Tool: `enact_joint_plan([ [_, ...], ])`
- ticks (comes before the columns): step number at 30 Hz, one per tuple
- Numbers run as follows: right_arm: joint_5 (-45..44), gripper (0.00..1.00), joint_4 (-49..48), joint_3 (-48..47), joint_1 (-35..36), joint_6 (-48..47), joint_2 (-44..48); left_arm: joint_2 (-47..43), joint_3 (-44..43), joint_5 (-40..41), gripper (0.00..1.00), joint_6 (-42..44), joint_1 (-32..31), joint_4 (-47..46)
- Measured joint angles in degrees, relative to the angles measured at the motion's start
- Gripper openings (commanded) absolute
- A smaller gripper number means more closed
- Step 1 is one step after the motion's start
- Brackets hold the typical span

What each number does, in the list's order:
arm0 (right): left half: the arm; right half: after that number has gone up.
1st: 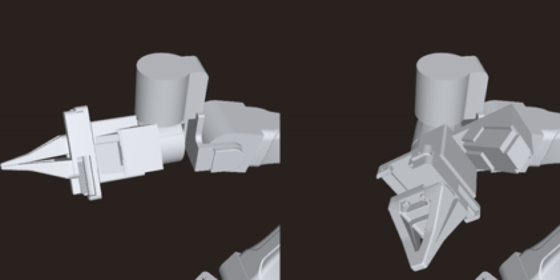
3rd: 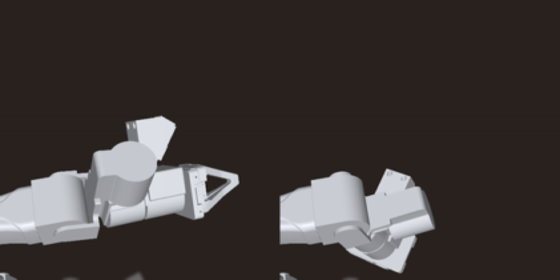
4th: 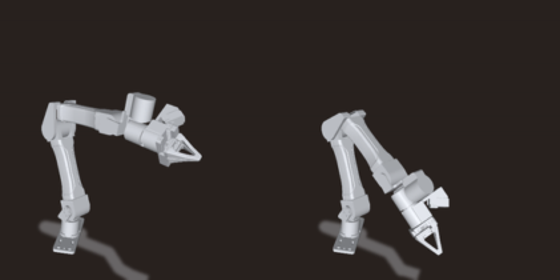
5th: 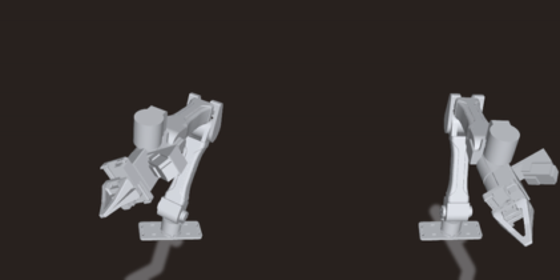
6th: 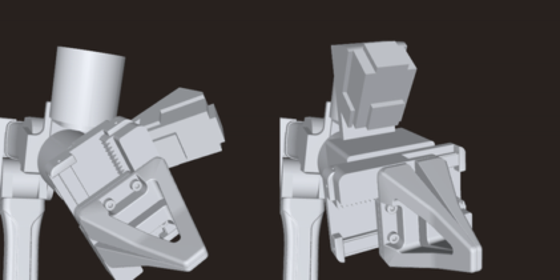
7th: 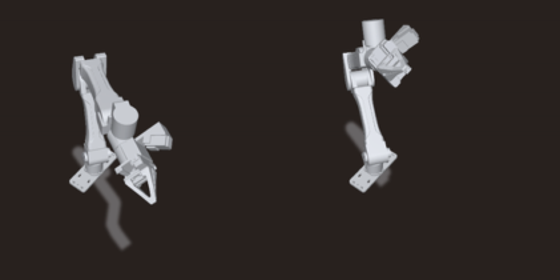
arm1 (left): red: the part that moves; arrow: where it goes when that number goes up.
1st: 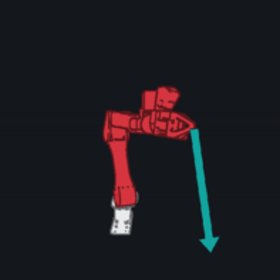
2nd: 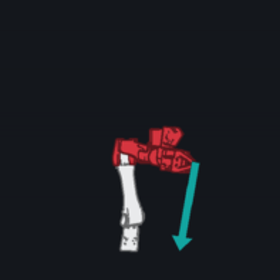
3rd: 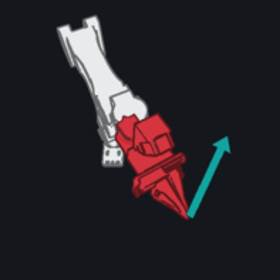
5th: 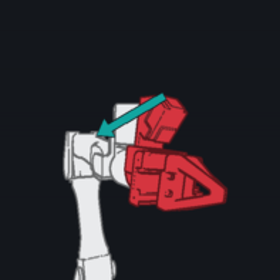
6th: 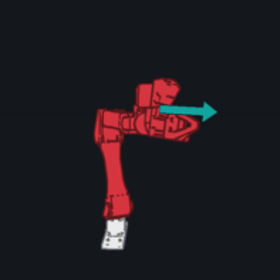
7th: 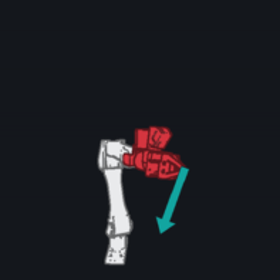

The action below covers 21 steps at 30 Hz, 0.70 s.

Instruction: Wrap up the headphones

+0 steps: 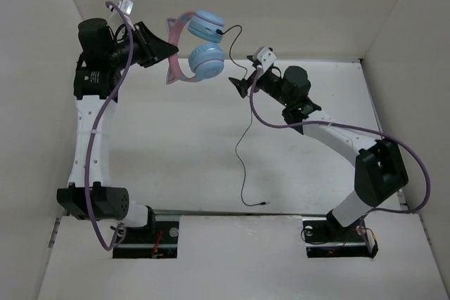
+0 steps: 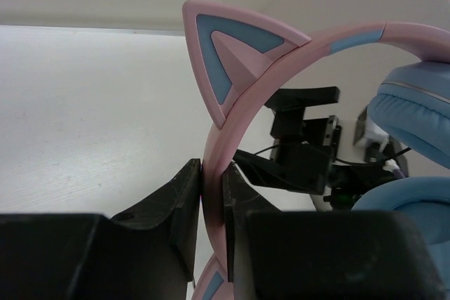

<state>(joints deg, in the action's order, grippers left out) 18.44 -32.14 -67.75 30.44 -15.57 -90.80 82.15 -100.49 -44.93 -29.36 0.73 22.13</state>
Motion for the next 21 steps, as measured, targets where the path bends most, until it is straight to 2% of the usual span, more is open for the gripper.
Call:
enact_joint_plan([
  [3, 0.0, 0.79, 0.0, -0.2, -0.1, 0.6, -2.5, -0.1, -0.5, -1.2, 0.00, -1.0, 0.5, -0.2],
  [5, 0.3, 0.72, 0.4, -0.2, -0.1, 1.3, -3.4, -0.2, -0.8, -1.9, 0.00, -2.1, 1.0, -0.7],
  [8, 2.1, 0.70, 1.2, -0.1, -0.1, 2.6, -3.5, -0.3, -0.8, -2.6, 0.00, -4.1, 1.9, -2.4],
  [13, 5.2, 0.56, 1.7, -0.1, 0.4, 3.8, -3.5, -0.3, -0.8, -4.0, 0.00, -8.7, 2.8, -5.7],
  [19, 8.2, 0.53, 3.9, -0.1, 0.9, 4.8, -3.5, -0.3, -0.6, -5.6, 0.00, -14.2, 2.7, -10.2],
  [21, 8.7, 0.44, 4.6, -0.1, 1.0, 4.9, -3.5, -0.3, 0.0, -6.2, 0.00, -15.9, 2.6, -11.9],
])
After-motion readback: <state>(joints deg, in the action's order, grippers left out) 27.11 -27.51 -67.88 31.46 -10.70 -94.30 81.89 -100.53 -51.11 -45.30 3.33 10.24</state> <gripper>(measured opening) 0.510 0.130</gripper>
